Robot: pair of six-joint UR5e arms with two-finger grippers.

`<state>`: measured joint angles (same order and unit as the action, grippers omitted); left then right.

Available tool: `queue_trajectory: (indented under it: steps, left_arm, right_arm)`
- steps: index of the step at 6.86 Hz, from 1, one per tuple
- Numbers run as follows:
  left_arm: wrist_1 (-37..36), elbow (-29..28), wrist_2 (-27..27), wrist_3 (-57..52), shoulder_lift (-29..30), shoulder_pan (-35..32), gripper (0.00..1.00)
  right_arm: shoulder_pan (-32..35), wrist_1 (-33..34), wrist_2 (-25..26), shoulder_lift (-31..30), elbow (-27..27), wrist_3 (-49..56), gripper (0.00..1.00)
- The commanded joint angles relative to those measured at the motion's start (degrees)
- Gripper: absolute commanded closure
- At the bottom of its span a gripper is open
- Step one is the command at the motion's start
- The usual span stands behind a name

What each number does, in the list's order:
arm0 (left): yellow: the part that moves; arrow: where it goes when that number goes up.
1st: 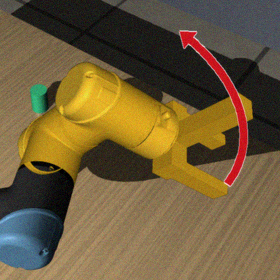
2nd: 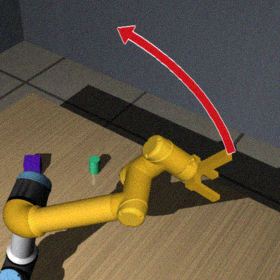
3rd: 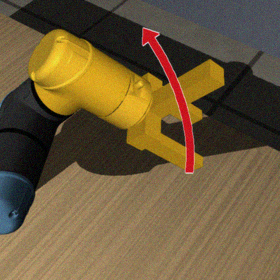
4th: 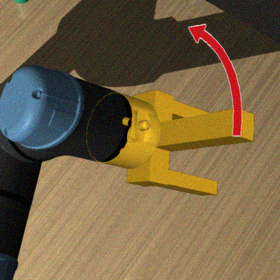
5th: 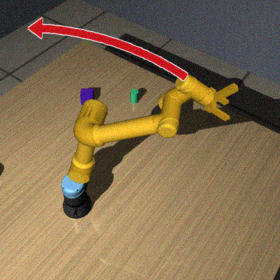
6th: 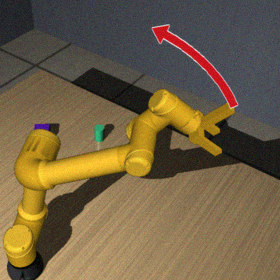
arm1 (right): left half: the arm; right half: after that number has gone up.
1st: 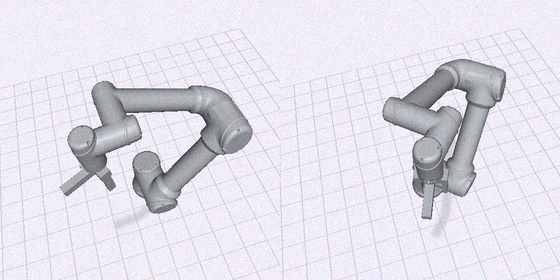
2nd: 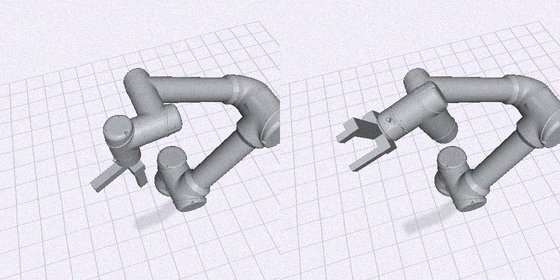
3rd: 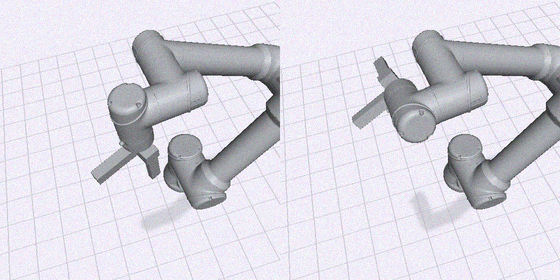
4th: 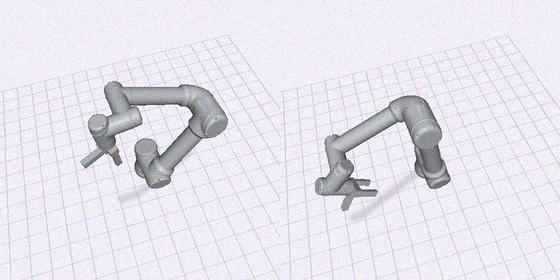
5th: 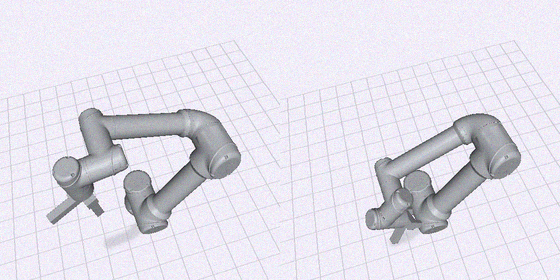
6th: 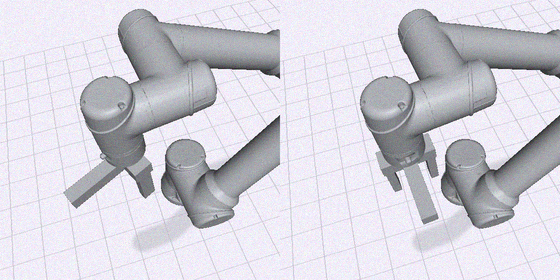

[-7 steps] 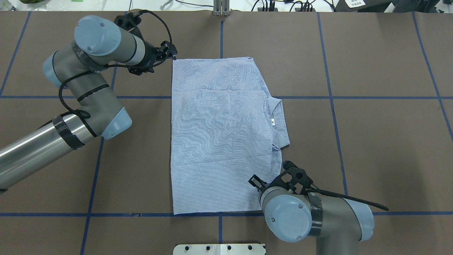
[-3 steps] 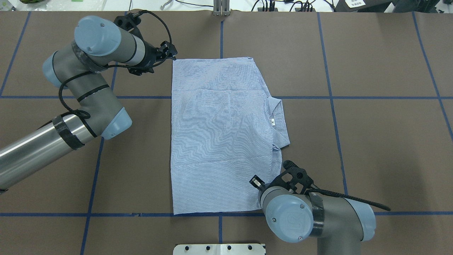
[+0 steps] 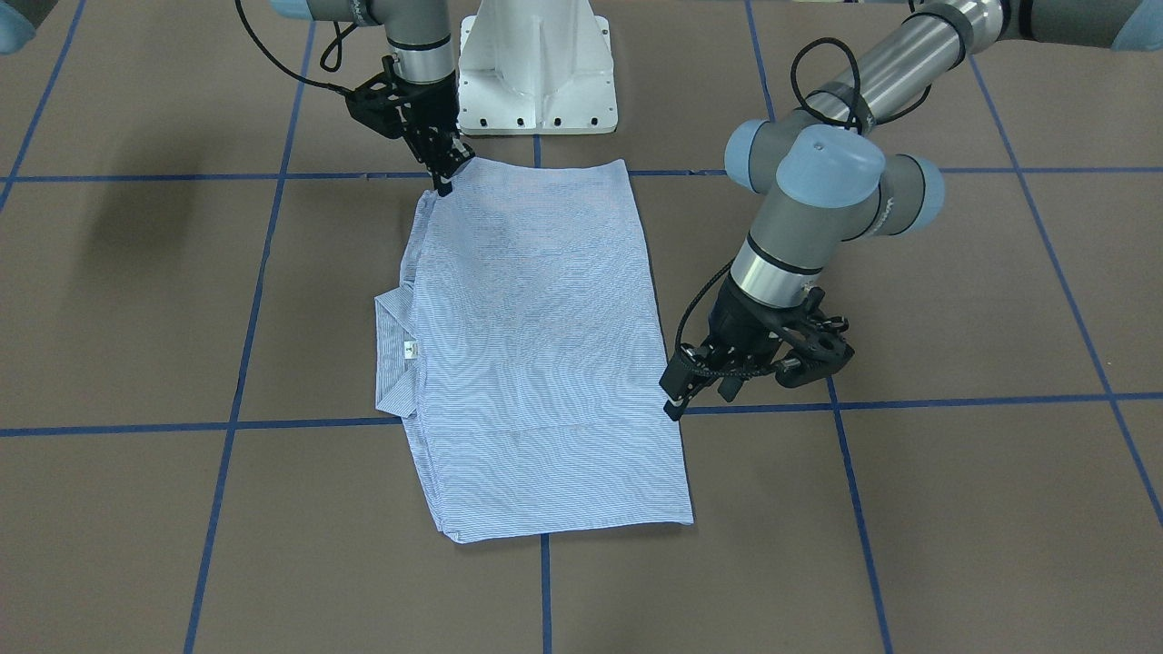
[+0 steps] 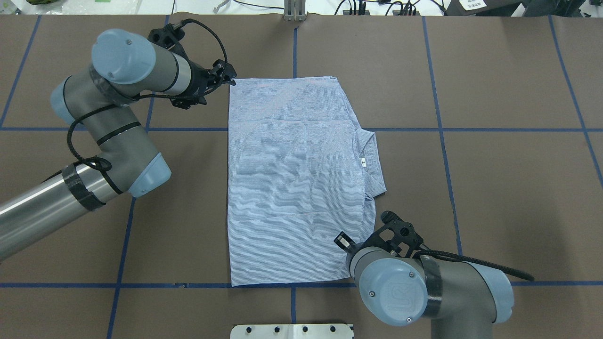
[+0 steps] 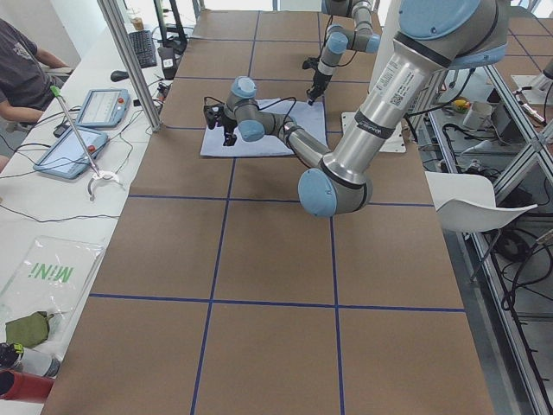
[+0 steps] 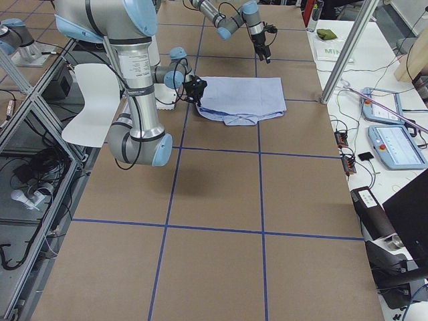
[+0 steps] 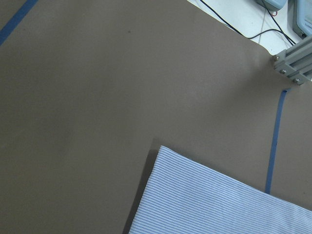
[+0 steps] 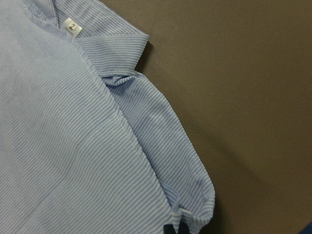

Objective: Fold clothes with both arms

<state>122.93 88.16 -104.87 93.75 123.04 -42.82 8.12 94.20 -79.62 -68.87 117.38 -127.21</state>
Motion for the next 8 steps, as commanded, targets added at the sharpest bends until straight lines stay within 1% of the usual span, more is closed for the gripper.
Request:
queue_trajectory:
  steps: [1,2,3,5,7,8]
  left_arm:
    - [-7.7,17.5,0.3,8.2,-7.7,7.5,0.09]
    - [-12.8,23.5,3.7,13.2,-9.9,14.0,0.09]
    - [-13.1,26.2,8.6,17.7,-12.6,20.5,0.09]
    - [-13.2,26.2,13.0,25.0,-16.1,29.2,0.11]
    - [-13.2,25.4,13.3,30.3,-16.1,35.6,0.15]
    - [-13.2,25.2,14.1,30.6,-16.1,36.9,0.16]
  right_arm:
    - [-1.4,4.1,-0.1,0.0,3.0,-0.1,1.00]
    - [-1.8,4.2,-0.2,-0.1,3.1,-0.1,1.00]
    - [-2.1,4.2,-0.2,-0.1,3.2,-0.1,1.00]
    - [-2.1,4.2,-0.2,-0.3,3.2,0.0,1.00]
    - [-2.1,4.2,-0.2,-0.3,3.1,0.0,1.00]
    - [-2.1,4.2,-0.2,-0.3,3.1,0.0,1.00]
